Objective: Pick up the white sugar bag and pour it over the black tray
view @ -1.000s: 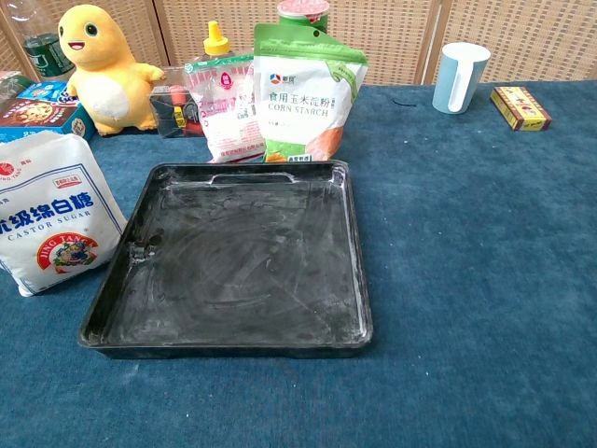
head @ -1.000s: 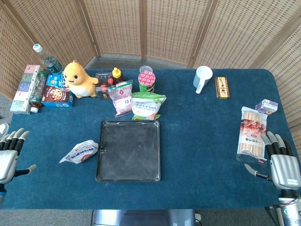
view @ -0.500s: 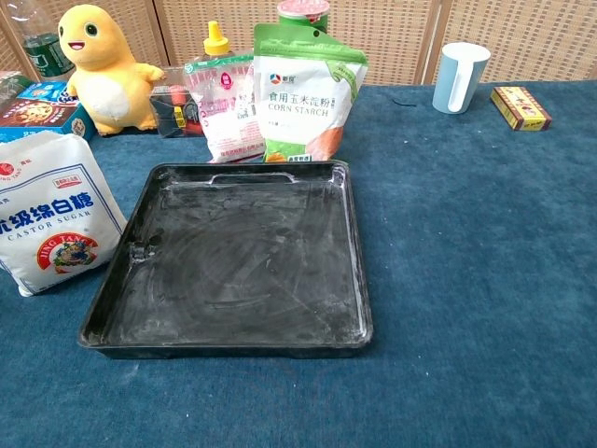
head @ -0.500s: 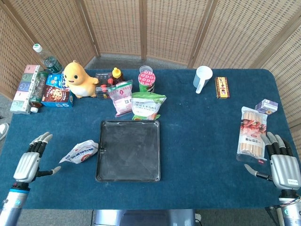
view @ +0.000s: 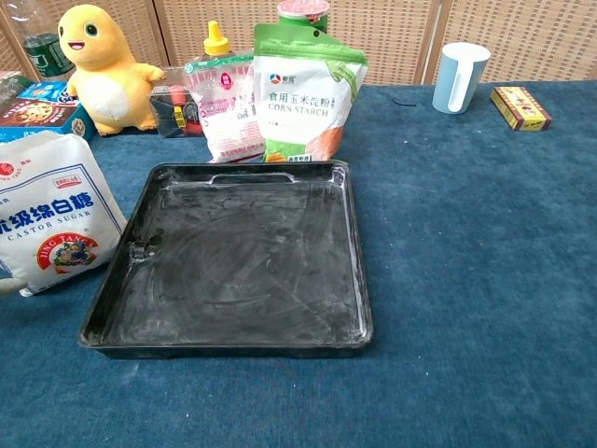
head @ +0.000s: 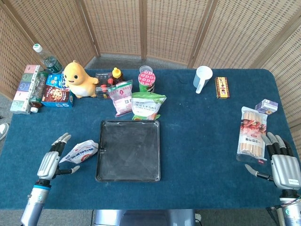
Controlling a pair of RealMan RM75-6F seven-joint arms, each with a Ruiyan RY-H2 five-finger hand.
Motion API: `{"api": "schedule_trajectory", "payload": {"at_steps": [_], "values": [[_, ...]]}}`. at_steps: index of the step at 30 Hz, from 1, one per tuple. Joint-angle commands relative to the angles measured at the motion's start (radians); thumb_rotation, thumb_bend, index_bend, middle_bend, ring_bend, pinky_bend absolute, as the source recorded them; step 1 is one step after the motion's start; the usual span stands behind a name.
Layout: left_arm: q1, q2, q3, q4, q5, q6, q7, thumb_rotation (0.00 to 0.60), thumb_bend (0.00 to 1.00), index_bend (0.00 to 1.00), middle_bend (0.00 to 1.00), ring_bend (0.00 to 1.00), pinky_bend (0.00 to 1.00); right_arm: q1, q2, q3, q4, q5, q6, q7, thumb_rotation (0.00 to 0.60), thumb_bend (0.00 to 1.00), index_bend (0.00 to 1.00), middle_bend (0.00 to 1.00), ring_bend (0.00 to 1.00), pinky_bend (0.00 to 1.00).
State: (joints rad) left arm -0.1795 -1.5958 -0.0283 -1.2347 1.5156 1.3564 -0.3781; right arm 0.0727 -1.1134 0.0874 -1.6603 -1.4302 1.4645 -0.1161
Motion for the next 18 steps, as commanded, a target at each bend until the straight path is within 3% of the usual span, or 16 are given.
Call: {"api": "schedule_trajectory", "payload": {"at_steps": [1,5,10,12,18], "values": [[-0.006,-0.03,-0.007,0.032,-0.012,-0.008,-0.016,0.6,0.01,0.0,0.0,0.0,0.05,0.0,0.001,0.001,0.001,0.001,-0.001,0.005,0.267,0.0,0.05,0.0,0.0,0.06],[-0.015,-0.068,-0.015,0.069,-0.013,-0.007,-0.045,0.6,0.04,0.0,0.0,0.0,0.06,0.0,0.005,0.003,0.001,0.0,0.001,0.017,0.27,0.0,0.05,0.0,0.0,0.06],[-0.041,-0.09,-0.017,0.096,-0.001,-0.027,-0.091,0.6,0.25,0.02,0.0,0.01,0.18,-0.002,0.01,0.004,0.001,0.002,0.002,0.035,0.271,0.0,0.05,0.0,0.0,0.06],[-0.05,-0.104,-0.023,0.106,0.002,-0.022,-0.096,0.6,0.32,0.09,0.03,0.05,0.25,-0.002,0.013,0.005,0.001,0.002,0.001,0.042,0.27,0.0,0.05,0.0,0.0,0.06],[-0.058,-0.148,-0.047,0.145,-0.011,0.002,-0.058,0.6,0.37,0.47,0.37,0.39,0.51,-0.002,0.016,0.004,0.0,0.001,-0.001,0.054,0.268,0.0,0.05,0.0,0.0,0.06]]}}
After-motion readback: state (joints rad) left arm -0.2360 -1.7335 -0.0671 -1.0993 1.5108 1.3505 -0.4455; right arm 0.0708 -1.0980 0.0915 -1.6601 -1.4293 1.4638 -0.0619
